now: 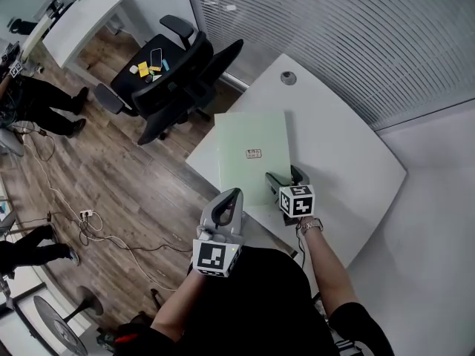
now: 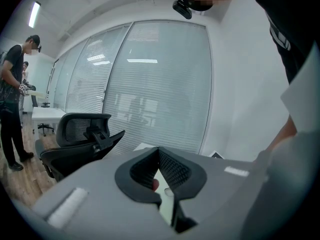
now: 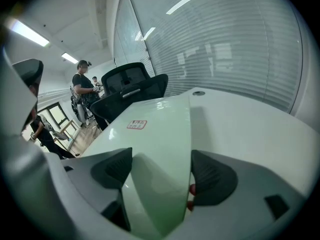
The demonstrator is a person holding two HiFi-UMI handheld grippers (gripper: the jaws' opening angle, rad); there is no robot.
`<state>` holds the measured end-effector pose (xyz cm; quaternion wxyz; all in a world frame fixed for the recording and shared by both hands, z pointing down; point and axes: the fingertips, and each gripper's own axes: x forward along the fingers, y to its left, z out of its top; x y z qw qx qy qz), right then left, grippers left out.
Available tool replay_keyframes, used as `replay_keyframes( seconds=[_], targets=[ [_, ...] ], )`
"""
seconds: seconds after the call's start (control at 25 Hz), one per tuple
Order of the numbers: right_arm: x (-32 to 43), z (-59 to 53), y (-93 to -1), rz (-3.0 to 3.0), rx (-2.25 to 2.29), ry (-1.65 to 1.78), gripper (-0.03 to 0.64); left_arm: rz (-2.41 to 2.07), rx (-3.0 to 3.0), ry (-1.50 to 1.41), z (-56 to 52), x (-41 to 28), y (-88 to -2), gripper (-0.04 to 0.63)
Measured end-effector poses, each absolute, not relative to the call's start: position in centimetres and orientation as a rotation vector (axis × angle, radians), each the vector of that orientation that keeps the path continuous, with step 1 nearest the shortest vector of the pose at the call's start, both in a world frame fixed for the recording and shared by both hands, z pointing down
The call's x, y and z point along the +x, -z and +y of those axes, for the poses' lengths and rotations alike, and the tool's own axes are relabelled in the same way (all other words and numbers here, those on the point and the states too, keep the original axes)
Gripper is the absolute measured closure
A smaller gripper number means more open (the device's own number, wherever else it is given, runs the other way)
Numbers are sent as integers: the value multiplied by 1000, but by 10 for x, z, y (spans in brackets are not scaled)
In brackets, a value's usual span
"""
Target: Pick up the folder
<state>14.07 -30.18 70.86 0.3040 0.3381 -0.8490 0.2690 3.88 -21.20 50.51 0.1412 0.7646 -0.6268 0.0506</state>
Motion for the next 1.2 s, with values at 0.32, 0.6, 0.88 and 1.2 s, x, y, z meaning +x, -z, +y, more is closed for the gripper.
replay_keyframes(
  seconds=[0.32,0.6,0.88,1.2],
  targets=[
    [126,-289,-706,-2252,883,-709,276,-1832,2163,-132,-198,23,-507,591],
    [113,-275,-706,-2247,892,-720,276,-1854,2143,-123,-186,2,-508,591],
    [104,-255,-706,-2231,935,-739,276,-1808,2190,-116,-172,-6,-508,591],
    [93,-237,-704,-2212,996,-757,276,-1740,2205,-116,-155,-19,-508,591]
  ],
)
